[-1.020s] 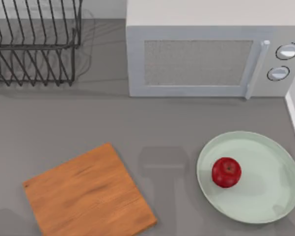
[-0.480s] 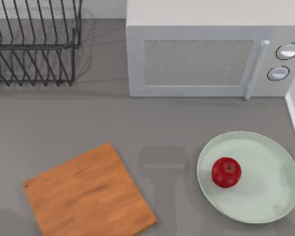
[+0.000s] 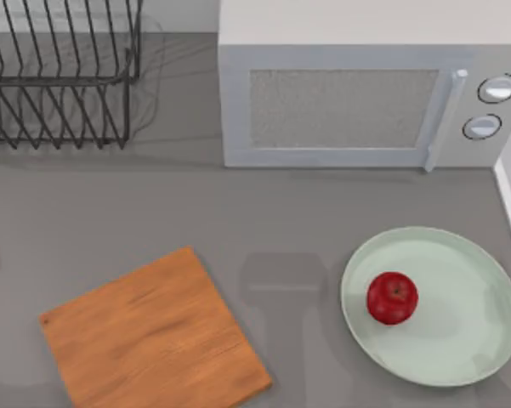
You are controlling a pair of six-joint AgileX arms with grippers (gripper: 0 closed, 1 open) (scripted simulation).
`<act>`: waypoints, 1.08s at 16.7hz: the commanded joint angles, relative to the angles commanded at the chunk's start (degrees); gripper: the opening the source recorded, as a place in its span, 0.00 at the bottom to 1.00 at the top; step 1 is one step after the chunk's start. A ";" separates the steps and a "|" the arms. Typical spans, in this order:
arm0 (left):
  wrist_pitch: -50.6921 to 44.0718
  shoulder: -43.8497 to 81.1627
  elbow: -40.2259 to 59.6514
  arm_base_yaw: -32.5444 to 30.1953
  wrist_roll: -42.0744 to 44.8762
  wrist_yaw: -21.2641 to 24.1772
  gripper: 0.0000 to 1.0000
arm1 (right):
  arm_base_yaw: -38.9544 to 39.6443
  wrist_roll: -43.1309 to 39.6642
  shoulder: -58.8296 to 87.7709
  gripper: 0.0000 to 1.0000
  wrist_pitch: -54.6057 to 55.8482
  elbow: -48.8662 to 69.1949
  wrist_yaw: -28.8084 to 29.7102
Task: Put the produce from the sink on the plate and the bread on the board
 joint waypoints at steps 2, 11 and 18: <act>-2.27 -2.00 0.52 -0.02 -0.07 0.01 0.00 | 0.00 0.00 0.00 1.00 0.00 0.00 0.00; -8.74 -7.58 1.72 0.04 -0.19 -0.01 0.00 | 0.00 0.00 0.00 1.00 0.00 0.00 0.00; -0.52 -10.26 -1.29 -11.28 -12.77 -11.98 0.00 | 0.00 0.00 0.00 1.00 0.00 0.00 0.00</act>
